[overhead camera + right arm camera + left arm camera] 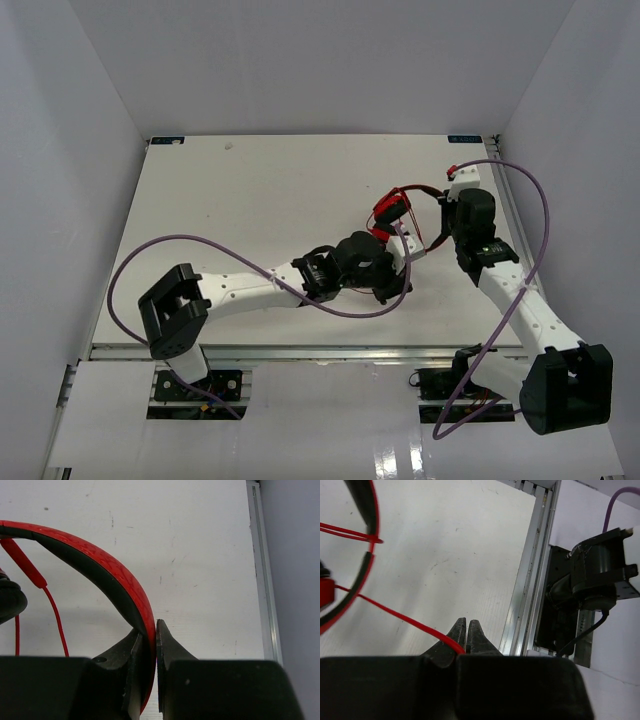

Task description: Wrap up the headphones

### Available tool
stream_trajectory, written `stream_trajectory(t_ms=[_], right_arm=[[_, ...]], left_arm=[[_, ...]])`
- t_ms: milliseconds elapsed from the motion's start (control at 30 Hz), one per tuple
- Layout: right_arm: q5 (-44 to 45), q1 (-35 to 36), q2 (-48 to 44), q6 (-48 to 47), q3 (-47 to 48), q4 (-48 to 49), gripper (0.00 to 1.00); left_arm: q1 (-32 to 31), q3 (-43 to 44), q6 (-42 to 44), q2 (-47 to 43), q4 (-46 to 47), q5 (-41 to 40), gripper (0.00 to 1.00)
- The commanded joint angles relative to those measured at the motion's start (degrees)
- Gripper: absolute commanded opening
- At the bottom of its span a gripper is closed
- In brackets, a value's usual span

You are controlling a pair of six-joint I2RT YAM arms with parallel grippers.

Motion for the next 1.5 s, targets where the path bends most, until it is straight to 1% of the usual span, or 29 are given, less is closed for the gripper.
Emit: stream_trajectory(t_ms=[0, 100, 333, 433, 600, 700, 767, 833, 900, 967, 1200, 1467], right_arm=[[4.35, 1.31, -2.12, -4.69, -1.23, 11.77, 0.08], [5.45, 2.85, -2.70, -7.87, -2.73, 12.81, 0.08], [9.11, 8.15, -5.85, -13.07, -6.99, 16.95, 0.08], [9.66, 8.83, -6.16, -13.20, -7.70, 17.02, 0.08], [9.40, 9.89, -5.63, -12.42, -8.63, 16.82, 0.08], [8.79, 10.02, -5.24, -11.15, -8.71, 16.04, 0.08], [8.08, 10.02, -5.09, -10.06, -8.60, 15.49, 0.08], [7.30, 10.02, -5.09, -9.01, -8.47, 14.47, 0.08], [6.82, 10.02, -5.11, -7.87, -8.24, 13.69, 0.08], [5.63, 10.01, -5.17, -7.15, -7.99, 12.67, 0.08], [1.93, 10.02, -6.48, -5.01, -7.13, 9.62, 0.08], [-0.42, 10.02, -7.09, -4.10, -7.64, 8.01, 0.08]], left_arm=[[1.65, 5.16, -2.78, -5.59, -7.54, 0.57, 0.00], [4.72, 9.51, -7.29, -4.73, -11.04, 3.43, 0.00], [11.20, 18.75, -15.25, 1.02, -16.02, 18.41, 0.00], [12.65, 20.25, -17.42, 3.15, -16.49, 24.66, 0.00], [13.28, 21.66, -21.60, 5.04, -14.99, 29.23, 0.00], [14.33, 19.88, -25.65, 4.19, -11.29, 30.65, 0.01], [15.28, 16.99, -30.17, 2.41, -5.19, 31.38, 0.04], [16.95, 12.31, -34.77, 0.51, 1.13, 32.09, 0.06], [18.07, 9.55, -37.57, -1.11, 5.91, 32.09, 0.09], [19.31, 7.07, -40.45, -1.99, 8.67, 31.65, 0.12], [22.25, 3.34, -47.34, -2.37, 17.97, 31.59, 0.19], [23.48, 5.16, -54.41, 1.26, 25.50, 33.27, 0.22]])
